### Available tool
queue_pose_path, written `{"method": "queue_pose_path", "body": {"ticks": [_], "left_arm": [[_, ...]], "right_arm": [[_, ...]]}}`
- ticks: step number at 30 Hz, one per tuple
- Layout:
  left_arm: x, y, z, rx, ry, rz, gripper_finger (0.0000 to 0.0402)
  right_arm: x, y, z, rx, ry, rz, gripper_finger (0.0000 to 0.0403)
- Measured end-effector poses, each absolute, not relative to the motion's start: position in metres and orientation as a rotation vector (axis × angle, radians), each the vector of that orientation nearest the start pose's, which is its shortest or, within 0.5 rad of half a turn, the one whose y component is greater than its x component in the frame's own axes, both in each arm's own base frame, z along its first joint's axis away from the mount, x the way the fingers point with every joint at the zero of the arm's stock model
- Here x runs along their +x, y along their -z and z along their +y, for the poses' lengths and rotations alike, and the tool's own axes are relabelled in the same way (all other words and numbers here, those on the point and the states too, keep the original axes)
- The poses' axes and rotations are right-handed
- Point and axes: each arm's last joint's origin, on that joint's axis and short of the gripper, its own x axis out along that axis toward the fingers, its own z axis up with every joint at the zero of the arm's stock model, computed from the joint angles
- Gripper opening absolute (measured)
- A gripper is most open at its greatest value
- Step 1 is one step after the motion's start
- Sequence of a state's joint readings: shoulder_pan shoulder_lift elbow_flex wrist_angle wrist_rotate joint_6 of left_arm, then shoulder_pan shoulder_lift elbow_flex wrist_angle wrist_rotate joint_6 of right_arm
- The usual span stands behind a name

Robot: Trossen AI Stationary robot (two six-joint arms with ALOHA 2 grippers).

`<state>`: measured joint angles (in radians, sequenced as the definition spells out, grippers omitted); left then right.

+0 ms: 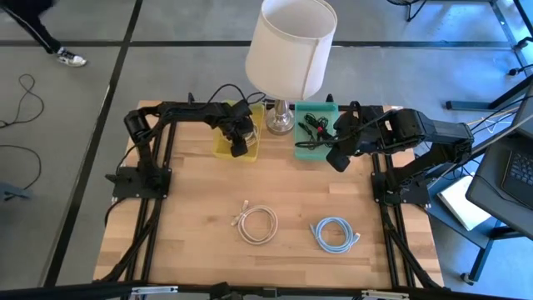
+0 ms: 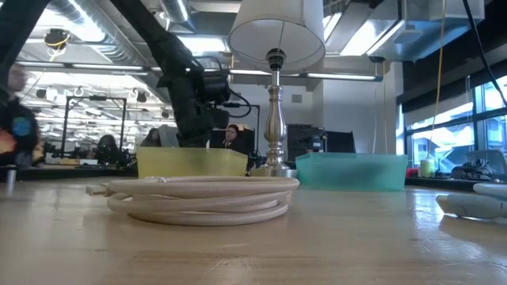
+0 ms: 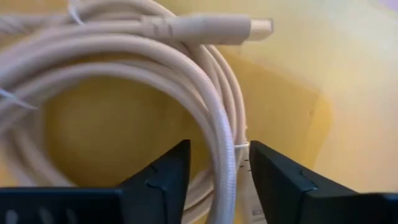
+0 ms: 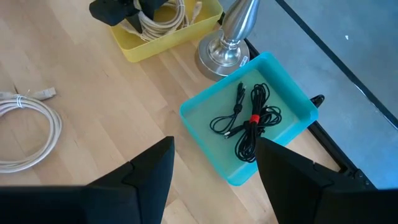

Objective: Pick & Place USB Port
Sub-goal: Put the light brown HDMI cable into the yellow bin

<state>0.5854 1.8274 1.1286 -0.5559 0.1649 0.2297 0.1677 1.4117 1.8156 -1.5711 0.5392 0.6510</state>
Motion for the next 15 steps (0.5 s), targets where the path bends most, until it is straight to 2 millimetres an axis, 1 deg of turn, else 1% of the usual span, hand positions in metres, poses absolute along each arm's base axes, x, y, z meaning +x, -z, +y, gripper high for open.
{"method": "queue_pose_path", "body": {"ticks": [3, 10, 15], "left_arm": [[0.288, -0.164, 0.186, -0.214, -0.247, 1.188, 0.0177], [0.281, -0.188, 0.183, -0.173, -0.29, 1.148, 0.0216], [0.264, -0.213, 0.173, -0.163, -0.304, 1.179, 0.0227]], "right_arm": [[0.216, -0.43, 0.022, 0.173, 0.658, 0.932, 0.0228], [0.216, -0.43, 0.021, 0.175, 0.66, 0.931, 0.0228], [0.216, -0.43, 0.021, 0.176, 0.66, 0.931, 0.0228]]}}
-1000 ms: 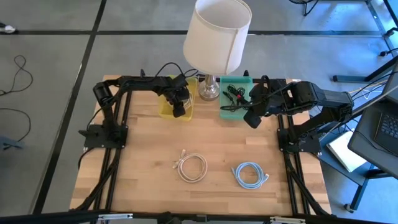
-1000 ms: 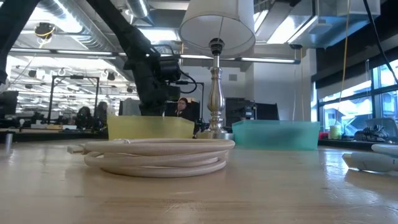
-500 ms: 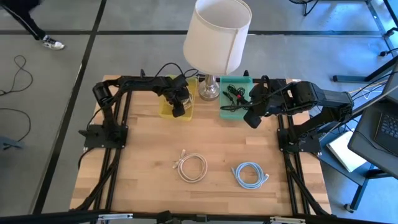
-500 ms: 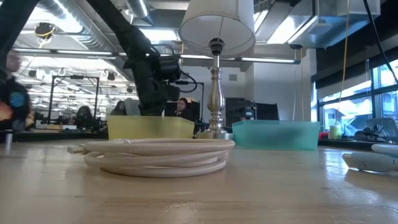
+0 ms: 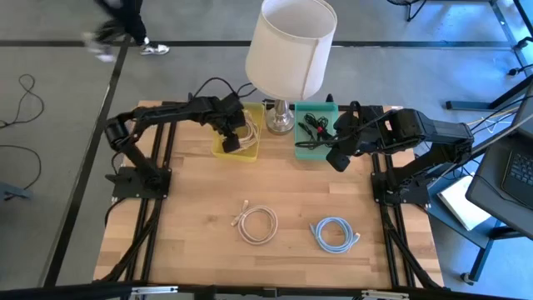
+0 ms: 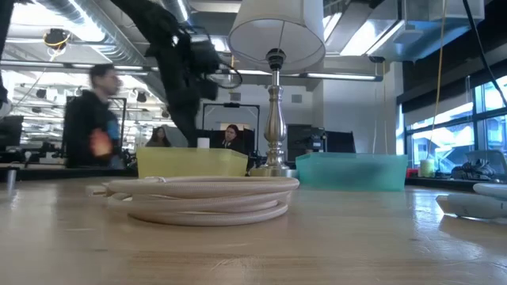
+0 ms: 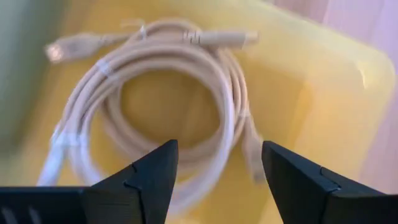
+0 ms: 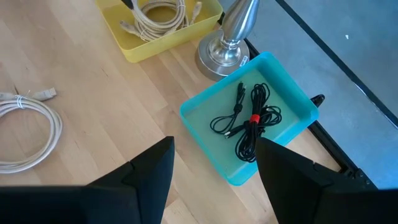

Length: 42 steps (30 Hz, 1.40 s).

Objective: Pick & Place USB Port
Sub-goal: Put the light brown HDMI cable into the yellow bin

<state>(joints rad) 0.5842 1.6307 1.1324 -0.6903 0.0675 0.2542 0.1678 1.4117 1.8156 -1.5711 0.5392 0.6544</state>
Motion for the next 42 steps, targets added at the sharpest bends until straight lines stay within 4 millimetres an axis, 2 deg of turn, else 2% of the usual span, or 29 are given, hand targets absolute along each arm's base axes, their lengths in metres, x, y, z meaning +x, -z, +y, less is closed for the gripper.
{"method": "queue_pose_path", "body": {"ticks": [8, 12, 14, 18, 23, 25, 29, 31, 33, 35, 40, 42], "left_arm": [[0.211, -0.261, 0.142, -0.146, -0.399, 1.335, 0.0228], [0.182, -0.281, 0.118, -0.306, -0.432, 1.388, 0.0228], [0.174, -0.29, 0.106, -0.427, -0.42, 1.347, 0.0228], [0.168, -0.301, 0.076, -0.611, -0.273, 1.204, 0.0228], [0.17, -0.318, 0.037, -0.634, -0.118, 0.908, 0.0221], [0.17, -0.329, 0.023, -0.635, -0.065, 0.748, 0.0216], [0.17, -0.356, -0.004, -0.593, 0.068, 0.294, 0.0204], [0.17, -0.363, -0.017, -0.566, 0.128, 0.106, 0.0199], [0.17, -0.36, -0.029, -0.547, 0.154, 0.008, 0.0195], [0.175, -0.346, -0.041, -0.55, 0.144, 0.028, 0.0191], [0.194, -0.287, -0.076, -0.689, 0.141, 0.294, 0.0186], [0.201, -0.275, -0.087, -0.733, 0.143, 0.359, 0.0186]], "right_arm": [[0.216, -0.43, 0.022, 0.175, 0.659, 0.931, 0.0228], [0.216, -0.43, 0.022, 0.175, 0.659, 0.931, 0.0228], [0.216, -0.431, 0.021, 0.168, 0.663, 0.929, 0.0228], [0.216, -0.431, 0.021, 0.158, 0.671, 0.924, 0.0228], [0.214, -0.432, 0.023, 0.122, 0.688, 0.902, 0.0228], [0.211, -0.434, 0.026, 0.095, 0.692, 0.877, 0.0228], [0.195, -0.443, 0.032, 0.095, 0.693, 0.798, 0.0228], [0.186, -0.448, 0.035, 0.113, 0.695, 0.753, 0.0228], [0.177, -0.452, 0.036, 0.138, 0.691, 0.715, 0.0228], [0.17, -0.455, 0.037, 0.16, 0.676, 0.693, 0.0228], [0.16, -0.459, 0.037, 0.169, 0.649, 0.673, 0.0228], [0.159, -0.46, 0.037, 0.17, 0.649, 0.67, 0.0228]]}}
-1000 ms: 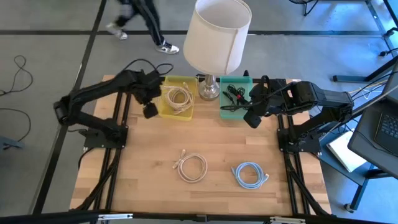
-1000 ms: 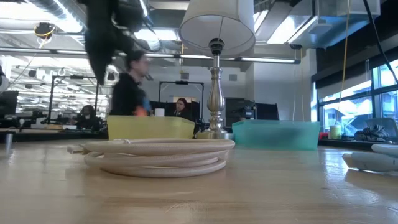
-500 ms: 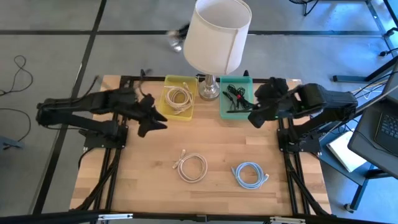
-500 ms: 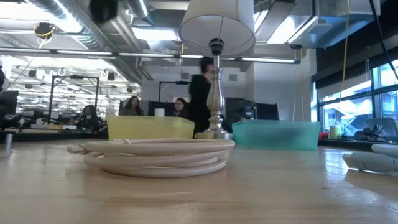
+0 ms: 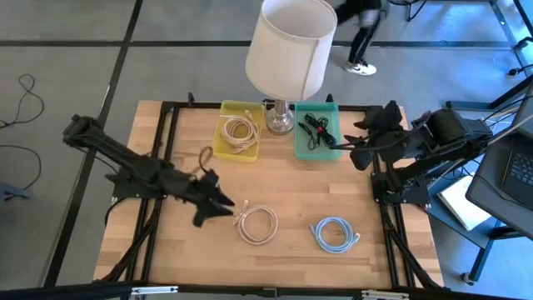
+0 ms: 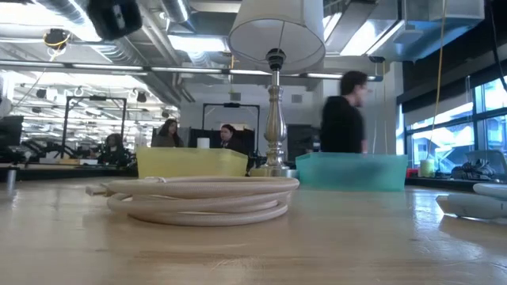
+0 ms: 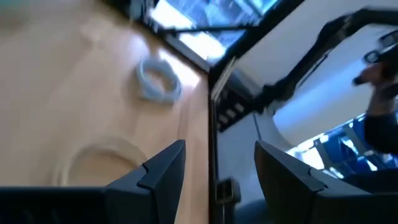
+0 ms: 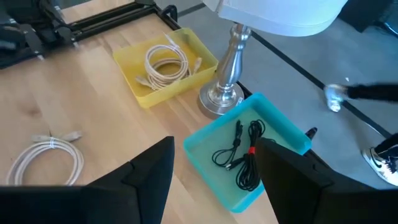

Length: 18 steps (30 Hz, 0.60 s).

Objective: Pick & Place USB Port
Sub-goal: Put the light brown HDMI cable into the yellow bin

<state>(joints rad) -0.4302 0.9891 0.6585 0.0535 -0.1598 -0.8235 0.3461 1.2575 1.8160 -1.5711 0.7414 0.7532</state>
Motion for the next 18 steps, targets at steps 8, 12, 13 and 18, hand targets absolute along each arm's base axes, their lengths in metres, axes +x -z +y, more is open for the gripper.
{"method": "queue_pose_path", "body": {"ticks": [8, 12, 13, 18], "left_arm": [[0.235, -0.223, -0.106, -0.656, 0.023, 0.53, 0.0186], [0.252, -0.19, -0.102, -0.561, 0.005, 0.659, 0.0186], [0.257, -0.184, -0.1, -0.53, 0.01, 0.691, 0.0186], [0.283, -0.173, -0.089, -0.354, 0.073, 0.77, 0.0186]], "right_arm": [[0.16, -0.459, 0.037, 0.149, 0.643, 0.68, 0.0228], [0.16, -0.459, 0.037, 0.149, 0.643, 0.68, 0.0228], [0.16, -0.459, 0.037, 0.149, 0.643, 0.68, 0.0228], [0.16, -0.459, 0.037, 0.149, 0.643, 0.68, 0.0228]]}}
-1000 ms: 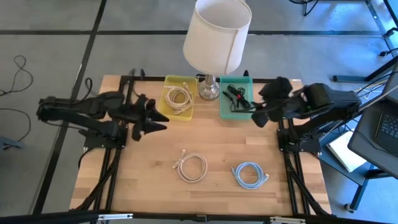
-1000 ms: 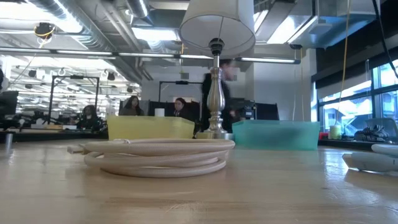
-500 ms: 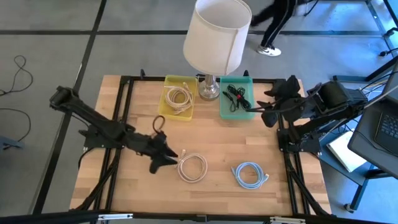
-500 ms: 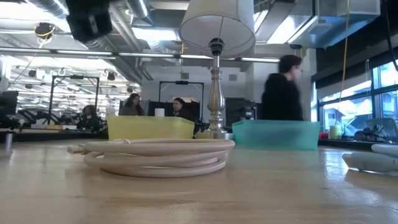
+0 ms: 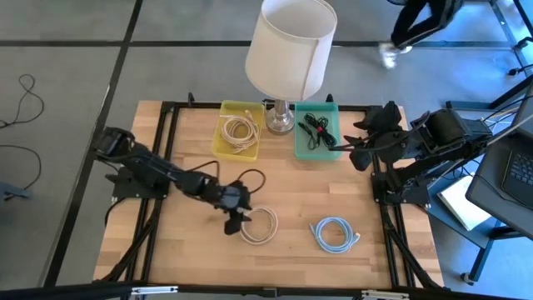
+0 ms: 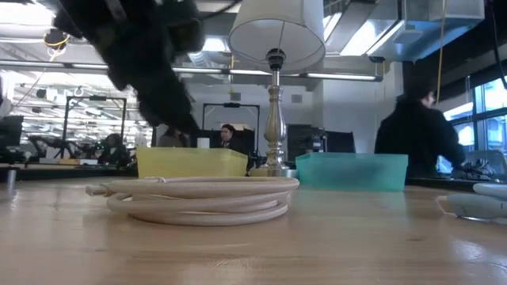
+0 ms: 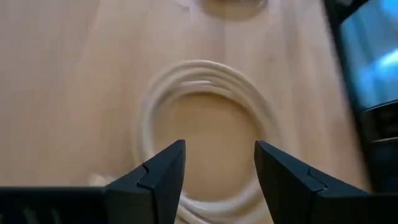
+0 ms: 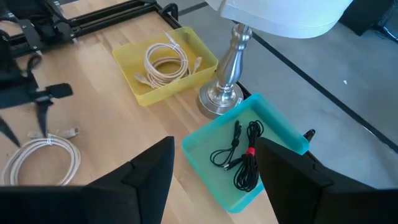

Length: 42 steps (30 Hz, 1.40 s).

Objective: Pick & Place USB Port
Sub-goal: Put the light brown HDMI cable into the yellow bin

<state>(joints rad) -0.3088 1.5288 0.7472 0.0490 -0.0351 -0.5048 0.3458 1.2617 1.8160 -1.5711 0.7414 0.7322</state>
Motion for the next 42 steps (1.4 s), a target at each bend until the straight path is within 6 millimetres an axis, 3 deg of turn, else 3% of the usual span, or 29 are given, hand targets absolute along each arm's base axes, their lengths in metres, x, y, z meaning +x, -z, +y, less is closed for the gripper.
{"method": "queue_pose_path", "body": {"ticks": [4, 8, 18, 27, 35, 42], "left_arm": [[0.298, -0.173, -0.074, -0.166, 0.087, 0.828, 0.0186], [0.304, -0.179, -0.055, -0.093, 0.067, 0.865, 0.0186], [0.3, -0.173, -0.019, -0.206, 0.101, 0.985, 0.0152], [0.31, -0.173, -0.028, -0.222, 0.178, 0.909, 0.0132], [0.318, -0.143, -0.034, -0.353, 0.205, 0.997, 0.014], [0.325, -0.126, -0.049, -0.342, 0.224, 0.991, 0.0156]], "right_arm": [[0.16, -0.459, 0.037, 0.151, 0.644, 0.679, 0.0228], [0.16, -0.459, 0.037, 0.165, 0.649, 0.675, 0.0228], [0.16, -0.459, 0.037, 0.166, 0.649, 0.675, 0.0228], [0.16, -0.459, 0.037, 0.167, 0.644, 0.679, 0.0228], [0.16, -0.458, 0.038, 0.157, 0.614, 0.702, 0.0228], [0.16, -0.458, 0.038, 0.151, 0.611, 0.705, 0.0228]]}}
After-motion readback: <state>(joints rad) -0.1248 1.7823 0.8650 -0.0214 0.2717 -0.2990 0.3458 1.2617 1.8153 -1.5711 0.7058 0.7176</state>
